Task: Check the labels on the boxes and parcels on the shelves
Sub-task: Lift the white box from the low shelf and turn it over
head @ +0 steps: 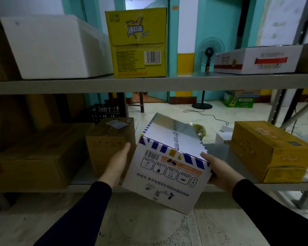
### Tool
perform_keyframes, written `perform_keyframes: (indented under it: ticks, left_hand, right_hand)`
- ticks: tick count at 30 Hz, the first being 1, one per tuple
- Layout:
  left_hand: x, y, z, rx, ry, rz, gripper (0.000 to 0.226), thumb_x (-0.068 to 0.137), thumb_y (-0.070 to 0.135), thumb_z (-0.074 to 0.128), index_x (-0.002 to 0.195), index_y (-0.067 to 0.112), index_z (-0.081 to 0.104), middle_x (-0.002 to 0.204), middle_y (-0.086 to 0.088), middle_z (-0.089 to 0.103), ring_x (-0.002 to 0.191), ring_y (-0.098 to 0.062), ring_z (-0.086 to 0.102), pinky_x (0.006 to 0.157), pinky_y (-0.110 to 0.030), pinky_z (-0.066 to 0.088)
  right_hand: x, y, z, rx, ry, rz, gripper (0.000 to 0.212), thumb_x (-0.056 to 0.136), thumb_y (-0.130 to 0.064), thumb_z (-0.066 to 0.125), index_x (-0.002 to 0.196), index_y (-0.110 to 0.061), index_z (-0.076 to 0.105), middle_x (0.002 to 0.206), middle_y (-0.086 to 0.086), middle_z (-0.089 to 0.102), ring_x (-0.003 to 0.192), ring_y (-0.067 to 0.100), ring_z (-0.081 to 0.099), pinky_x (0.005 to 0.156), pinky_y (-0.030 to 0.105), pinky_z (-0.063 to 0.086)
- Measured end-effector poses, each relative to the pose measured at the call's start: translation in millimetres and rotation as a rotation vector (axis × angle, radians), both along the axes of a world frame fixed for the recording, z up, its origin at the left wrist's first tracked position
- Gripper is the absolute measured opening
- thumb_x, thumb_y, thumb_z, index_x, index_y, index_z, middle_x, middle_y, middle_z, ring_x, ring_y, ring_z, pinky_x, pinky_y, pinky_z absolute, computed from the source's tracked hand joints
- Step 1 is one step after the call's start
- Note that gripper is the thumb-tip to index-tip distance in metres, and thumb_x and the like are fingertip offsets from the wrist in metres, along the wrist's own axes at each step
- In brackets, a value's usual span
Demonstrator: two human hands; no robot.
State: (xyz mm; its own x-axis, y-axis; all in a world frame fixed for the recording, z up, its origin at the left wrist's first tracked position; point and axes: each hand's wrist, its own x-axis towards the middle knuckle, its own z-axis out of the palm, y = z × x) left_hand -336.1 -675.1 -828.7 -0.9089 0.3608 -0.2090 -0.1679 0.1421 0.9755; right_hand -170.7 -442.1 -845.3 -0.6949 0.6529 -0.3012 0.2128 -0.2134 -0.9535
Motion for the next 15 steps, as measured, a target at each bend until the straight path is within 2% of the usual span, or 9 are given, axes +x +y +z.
perform_keyframes:
  ticks: [2,4,5,7,9,10,12,13,15]
  left_hand:
    - [-4,-10,-12,-0.010,-0.144,0.050,0.066,0.089,0.064,0.054,0.137,0.019,0.050,0.134,-0.017,0.057,0.123,-0.039,0.053,0.108,-0.057,0.037]
    - [-5,-13,-15,0.145,-0.333,0.039,0.054,0.086,0.055,0.065,0.120,0.013,0.061,0.115,-0.023,0.067,0.109,-0.043,0.062,0.098,-0.062,0.045]
    - [-5,-12,-13,0.199,-0.366,0.036,0.046,0.087,0.050,0.067,0.115,0.013,0.065,0.109,-0.024,0.070,0.103,-0.043,0.065,0.092,-0.063,0.049]
    - [-3,-9,-8,0.228,-0.329,0.027,0.034,0.091,0.043,0.064,0.109,0.014,0.068,0.100,-0.023,0.071,0.098,-0.040,0.067,0.085,-0.059,0.053]
    - [-1,-5,-3,0.210,-0.251,0.008,0.030,0.094,0.043,0.062,0.103,0.014,0.067,0.094,-0.020,0.071,0.093,-0.036,0.066,0.077,-0.051,0.055]
    - [-1,-3,-1,0.175,-0.212,-0.004,0.030,0.094,0.044,0.062,0.102,0.015,0.066,0.093,-0.020,0.071,0.092,-0.035,0.067,0.074,-0.048,0.055]
    - [-2,0,-1,0.094,-0.136,-0.004,0.029,0.093,0.045,0.064,0.102,0.018,0.061,0.097,-0.020,0.071,0.091,-0.035,0.068,0.075,-0.047,0.057]
    - [-2,3,-2,0.062,-0.089,0.004,0.027,0.093,0.044,0.065,0.099,0.019,0.059,0.097,-0.019,0.072,0.089,-0.035,0.069,0.076,-0.047,0.057]
    - [-1,9,-3,0.024,0.017,0.000,0.023,0.093,0.041,0.066,0.096,0.019,0.060,0.094,-0.015,0.072,0.081,-0.032,0.070,0.071,-0.041,0.058]
  right_hand:
    - [2,1,-5,-0.036,0.033,-0.003,0.039,0.100,-0.041,0.055,0.114,-0.006,0.066,0.103,0.021,0.075,0.098,0.038,0.069,0.100,0.057,0.050]
    - [3,-2,-7,-0.057,0.070,-0.002,0.037,0.102,-0.039,0.052,0.113,-0.007,0.067,0.100,0.020,0.076,0.095,0.037,0.068,0.099,0.057,0.051]
    - [3,-2,-7,-0.064,0.078,-0.010,0.037,0.102,-0.038,0.050,0.113,-0.007,0.066,0.098,0.020,0.076,0.095,0.037,0.068,0.098,0.057,0.051]
    - [3,1,-11,-0.039,0.055,-0.021,0.037,0.103,-0.037,0.049,0.115,-0.006,0.064,0.098,0.020,0.076,0.095,0.037,0.069,0.097,0.057,0.052]
    - [4,4,-13,0.070,-0.034,-0.018,0.041,0.101,-0.039,0.051,0.123,-0.006,0.060,0.102,0.020,0.075,0.095,0.034,0.070,0.094,0.053,0.054]
    - [4,5,-14,0.145,-0.076,-0.010,0.048,0.100,-0.044,0.053,0.132,-0.007,0.056,0.112,0.018,0.072,0.101,0.032,0.069,0.096,0.051,0.054]
    - [3,4,-8,0.293,-0.090,-0.005,0.066,0.097,-0.057,0.053,0.147,-0.015,0.045,0.143,0.012,0.055,0.127,0.030,0.056,0.107,0.047,0.044]
    - [1,1,-4,0.302,-0.037,-0.003,0.071,0.095,-0.062,0.050,0.150,-0.018,0.040,0.153,0.010,0.045,0.136,0.029,0.046,0.111,0.046,0.038]
    - [-6,-5,2,0.174,0.023,0.039,0.079,0.093,-0.069,0.044,0.155,-0.022,0.033,0.160,0.009,0.035,0.144,0.030,0.036,0.116,0.048,0.030]
